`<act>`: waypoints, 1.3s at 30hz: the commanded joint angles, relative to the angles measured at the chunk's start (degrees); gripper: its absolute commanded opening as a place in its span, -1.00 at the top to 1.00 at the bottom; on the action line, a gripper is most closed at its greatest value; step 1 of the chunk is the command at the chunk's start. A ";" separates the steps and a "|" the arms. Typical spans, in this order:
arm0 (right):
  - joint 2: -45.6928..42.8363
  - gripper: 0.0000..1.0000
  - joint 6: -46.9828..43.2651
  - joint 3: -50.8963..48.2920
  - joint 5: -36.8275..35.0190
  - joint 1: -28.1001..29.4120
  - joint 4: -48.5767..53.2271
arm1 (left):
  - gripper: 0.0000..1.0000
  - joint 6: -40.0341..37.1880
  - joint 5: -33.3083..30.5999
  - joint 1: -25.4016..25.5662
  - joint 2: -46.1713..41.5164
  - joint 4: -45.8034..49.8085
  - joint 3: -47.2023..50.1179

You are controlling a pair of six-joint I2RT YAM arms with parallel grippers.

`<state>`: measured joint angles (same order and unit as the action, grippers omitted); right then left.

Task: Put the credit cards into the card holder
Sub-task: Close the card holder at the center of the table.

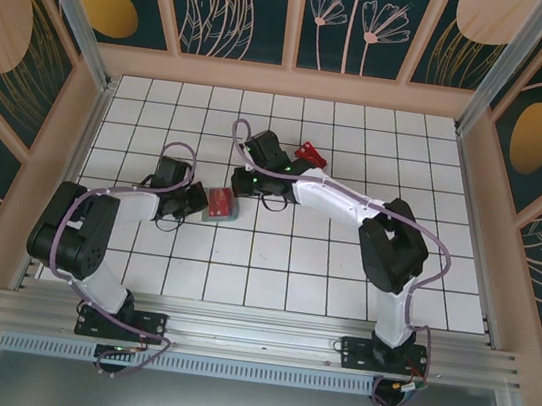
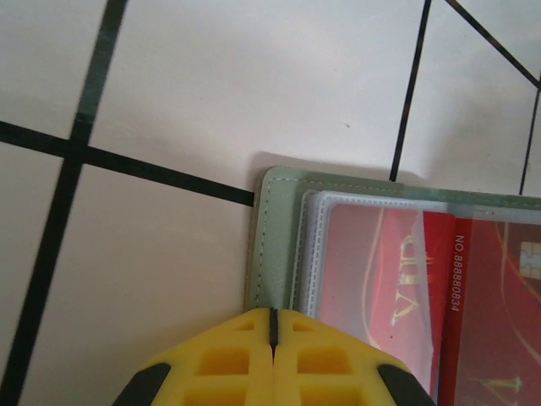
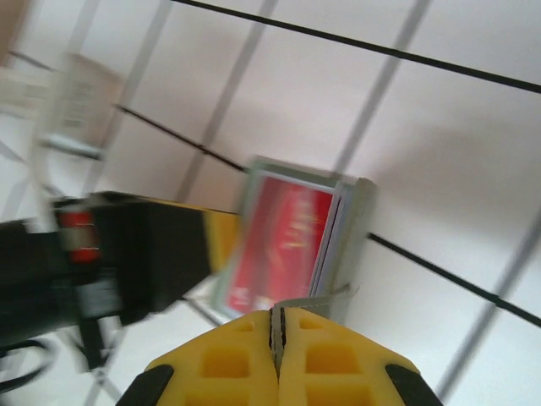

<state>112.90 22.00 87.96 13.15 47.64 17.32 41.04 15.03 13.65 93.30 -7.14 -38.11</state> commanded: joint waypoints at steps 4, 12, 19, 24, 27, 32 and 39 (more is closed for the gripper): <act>4.52 0.91 8.72 -2.23 17.40 0.18 -15.06 | 1.00 1.51 2.26 0.31 -0.22 -1.34 1.19; 9.15 0.91 7.94 -2.27 13.00 -1.68 -12.94 | 0.52 -2.29 -3.73 0.22 -4.78 8.33 -0.27; 11.67 0.88 6.63 0.03 12.91 -0.90 -10.12 | 0.44 -3.70 -8.22 -0.11 -7.85 15.50 -2.63; 14.21 0.77 4.15 4.71 12.60 0.78 -5.98 | 0.43 -2.82 -9.66 -0.82 -11.98 17.72 -3.01; 14.98 0.29 2.57 7.84 13.10 1.62 -3.92 | 0.43 -2.17 -9.99 -1.04 -14.35 18.09 -2.92; 12.27 0.05 2.79 7.97 15.15 1.58 -4.57 | 0.44 -1.70 -9.03 -1.03 -17.90 18.91 -3.24; 7.16 -0.27 3.94 6.75 16.87 0.65 -6.25 | 0.47 -1.05 -5.88 -0.95 -26.67 19.50 -4.71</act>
<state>126.17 25.71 94.54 27.68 48.88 12.29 39.22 7.57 12.95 70.11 11.42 -40.51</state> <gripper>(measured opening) 0.605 0.266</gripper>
